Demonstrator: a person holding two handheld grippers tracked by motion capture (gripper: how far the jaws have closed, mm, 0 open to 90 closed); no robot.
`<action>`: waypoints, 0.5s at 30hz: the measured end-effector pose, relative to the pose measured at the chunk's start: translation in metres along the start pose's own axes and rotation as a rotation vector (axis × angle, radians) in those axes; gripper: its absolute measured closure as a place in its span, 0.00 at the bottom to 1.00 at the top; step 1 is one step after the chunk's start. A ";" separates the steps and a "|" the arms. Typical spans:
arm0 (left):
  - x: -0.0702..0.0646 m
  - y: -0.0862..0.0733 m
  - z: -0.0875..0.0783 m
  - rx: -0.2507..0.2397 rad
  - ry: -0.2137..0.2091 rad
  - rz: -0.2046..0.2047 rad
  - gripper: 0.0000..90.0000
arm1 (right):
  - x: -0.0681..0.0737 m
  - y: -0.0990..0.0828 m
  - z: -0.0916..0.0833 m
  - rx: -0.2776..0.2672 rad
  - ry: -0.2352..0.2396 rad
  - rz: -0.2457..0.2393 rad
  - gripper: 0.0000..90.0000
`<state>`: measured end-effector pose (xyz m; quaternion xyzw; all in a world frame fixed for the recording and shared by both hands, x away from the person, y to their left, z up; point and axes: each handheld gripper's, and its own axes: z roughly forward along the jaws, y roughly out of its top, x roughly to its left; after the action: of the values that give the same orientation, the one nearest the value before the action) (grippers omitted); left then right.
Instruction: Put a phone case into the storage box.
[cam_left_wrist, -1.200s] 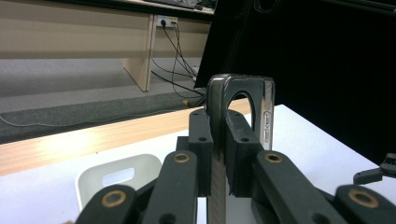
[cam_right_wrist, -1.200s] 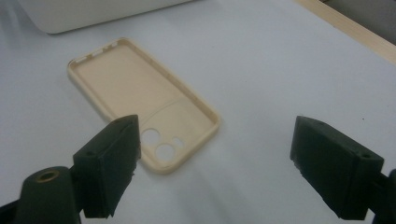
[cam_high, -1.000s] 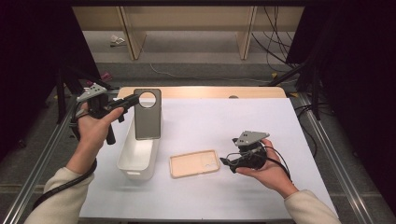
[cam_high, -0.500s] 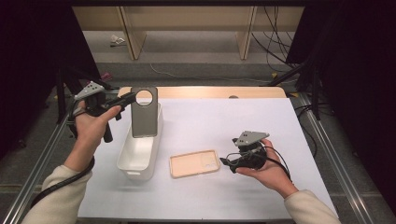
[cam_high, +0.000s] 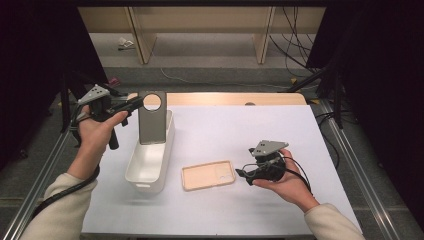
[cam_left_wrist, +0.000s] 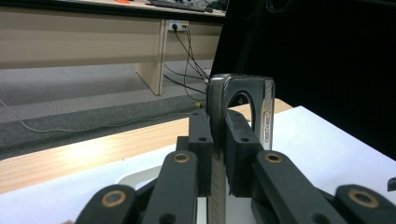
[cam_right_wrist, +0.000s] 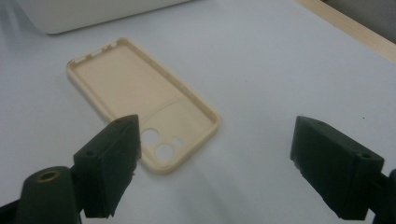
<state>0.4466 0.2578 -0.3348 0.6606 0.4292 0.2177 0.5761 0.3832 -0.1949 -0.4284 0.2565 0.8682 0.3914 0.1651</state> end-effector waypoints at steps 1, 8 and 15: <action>0.001 0.000 0.001 -0.001 0.000 0.001 0.91 | 0.000 0.000 0.000 0.000 0.000 0.000 0.19; 0.006 0.001 0.005 0.004 0.004 0.011 0.91 | 0.000 0.000 0.000 -0.002 0.001 0.004 0.19; 0.010 0.002 0.009 0.007 0.003 0.019 0.91 | 0.000 0.000 0.000 0.000 0.002 0.005 0.19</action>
<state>0.4596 0.2614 -0.3373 0.6663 0.4245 0.2229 0.5711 0.3833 -0.1951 -0.4285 0.2581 0.8677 0.3922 0.1632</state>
